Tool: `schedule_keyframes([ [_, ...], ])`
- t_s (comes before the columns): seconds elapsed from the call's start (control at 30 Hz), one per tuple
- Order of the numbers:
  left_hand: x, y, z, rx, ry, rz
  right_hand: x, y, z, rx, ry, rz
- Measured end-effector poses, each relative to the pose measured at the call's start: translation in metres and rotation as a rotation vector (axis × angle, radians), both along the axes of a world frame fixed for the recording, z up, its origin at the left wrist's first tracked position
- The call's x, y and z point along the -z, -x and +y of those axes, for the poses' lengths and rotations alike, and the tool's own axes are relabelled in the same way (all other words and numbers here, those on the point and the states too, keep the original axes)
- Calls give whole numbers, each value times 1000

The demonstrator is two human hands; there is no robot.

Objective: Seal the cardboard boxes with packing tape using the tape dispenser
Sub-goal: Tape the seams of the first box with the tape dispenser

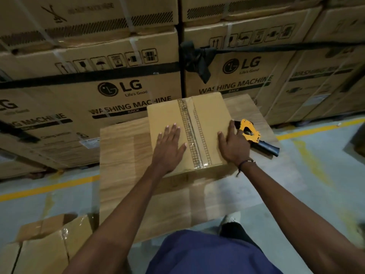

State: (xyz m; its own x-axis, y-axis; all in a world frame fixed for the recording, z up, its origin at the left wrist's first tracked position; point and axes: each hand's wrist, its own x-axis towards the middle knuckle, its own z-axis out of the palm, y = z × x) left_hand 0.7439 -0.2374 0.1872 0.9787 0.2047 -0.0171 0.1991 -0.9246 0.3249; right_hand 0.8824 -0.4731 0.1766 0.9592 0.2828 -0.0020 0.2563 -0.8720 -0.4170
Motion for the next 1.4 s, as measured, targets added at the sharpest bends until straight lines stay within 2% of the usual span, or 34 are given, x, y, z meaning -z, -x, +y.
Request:
schedule_keyframes([
  [0.07, -4, -2, -18, -107, 152, -58, 0, -6, -14, -40, -162, 115],
  [0.13, -13, -7, -39, -168, 284, -154, -2, -15, -38, 49, -366, 157],
  [0.27, -35, -38, -82, -133, 455, -299, 4, -44, -101, 242, -420, 188],
  [0.43, -46, -85, -136, -68, 534, -319, 31, -83, -153, 234, -268, 317],
  [0.57, -41, -116, -170, -94, 577, -299, 54, -112, -170, 112, -123, 431],
  [0.77, -26, -145, -201, -195, 497, -273, 100, -138, -173, -77, 148, 436],
  [0.93, -7, -145, -203, -227, 382, -283, 122, -149, -157, -78, 340, 460],
  [1.03, -6, -146, -206, -232, 347, -301, 123, -155, -152, -93, 377, 510],
  [1.23, -5, -145, -207, -243, 358, -361, 110, -172, -159, -195, 228, 502],
  [1.3, -5, -145, -205, -248, 369, -385, 96, -187, -161, -224, 114, 566],
  [1.4, -7, -146, -207, -271, 379, -404, 54, -205, -158, -168, -174, 694],
])
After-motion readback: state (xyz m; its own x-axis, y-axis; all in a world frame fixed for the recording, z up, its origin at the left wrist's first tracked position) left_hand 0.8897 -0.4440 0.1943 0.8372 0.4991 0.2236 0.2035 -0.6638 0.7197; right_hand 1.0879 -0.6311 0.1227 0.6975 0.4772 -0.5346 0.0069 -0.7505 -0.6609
